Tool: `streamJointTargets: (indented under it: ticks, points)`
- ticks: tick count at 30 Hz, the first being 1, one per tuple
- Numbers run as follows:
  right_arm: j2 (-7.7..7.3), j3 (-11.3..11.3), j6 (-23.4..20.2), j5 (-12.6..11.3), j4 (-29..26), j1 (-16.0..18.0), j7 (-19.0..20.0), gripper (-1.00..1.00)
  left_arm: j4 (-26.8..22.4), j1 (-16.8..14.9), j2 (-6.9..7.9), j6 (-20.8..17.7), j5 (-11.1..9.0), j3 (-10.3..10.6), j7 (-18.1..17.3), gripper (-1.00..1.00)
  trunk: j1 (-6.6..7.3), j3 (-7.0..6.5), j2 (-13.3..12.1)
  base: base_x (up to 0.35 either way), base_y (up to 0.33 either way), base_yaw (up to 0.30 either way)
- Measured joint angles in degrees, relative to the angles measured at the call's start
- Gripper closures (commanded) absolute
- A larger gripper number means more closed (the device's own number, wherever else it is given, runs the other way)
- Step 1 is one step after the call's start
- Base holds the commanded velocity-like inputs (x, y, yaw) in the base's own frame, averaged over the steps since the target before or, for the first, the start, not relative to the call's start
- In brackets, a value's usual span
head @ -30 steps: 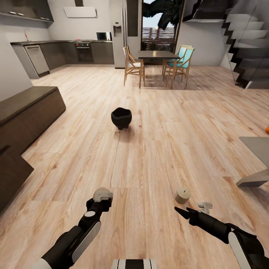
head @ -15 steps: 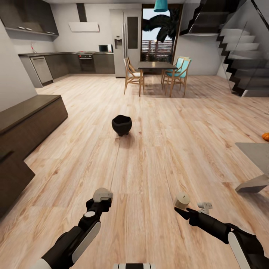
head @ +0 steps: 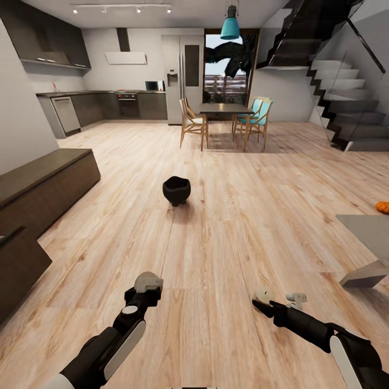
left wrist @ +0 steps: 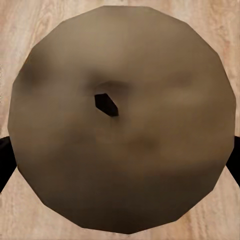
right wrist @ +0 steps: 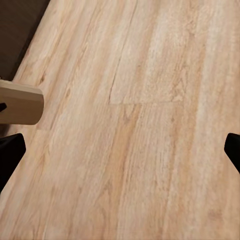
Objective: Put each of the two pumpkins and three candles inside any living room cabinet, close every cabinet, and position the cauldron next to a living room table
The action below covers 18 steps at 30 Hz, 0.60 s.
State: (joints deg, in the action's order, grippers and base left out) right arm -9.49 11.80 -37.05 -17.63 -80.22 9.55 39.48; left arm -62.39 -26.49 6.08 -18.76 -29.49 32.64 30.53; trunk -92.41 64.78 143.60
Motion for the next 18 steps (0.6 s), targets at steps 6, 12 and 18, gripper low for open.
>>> streamJointTargets:
  ticks: [6, 12, 18]
  points:
    - [0.0, 0.01, 0.0, -0.05, 0.01, 0.01, -0.03, -1.0, 0.12, 0.02, -0.01, 0.0, -0.09, 0.05, 0.0, 1.0, 0.0, -0.05, 0.0, 0.0, 0.0, 0.148]
    - [0.0, 0.07, 0.01, -0.1, 0.08, 0.02, -0.05, -1.0, 0.45, -0.03, -0.05, 0.0, -0.02, 0.07, 0.0, 1.0, 0.01, -0.06, 0.0, 0.082, 0.0, 0.171]
    - [0.0, 0.09, 0.0, -0.09, 0.07, 0.01, -0.04, -1.0, 0.52, -0.07, -0.07, 0.01, -0.03, 0.09, -0.01, 1.0, 0.03, -0.06, 0.0, 0.277, -0.079, 0.026]
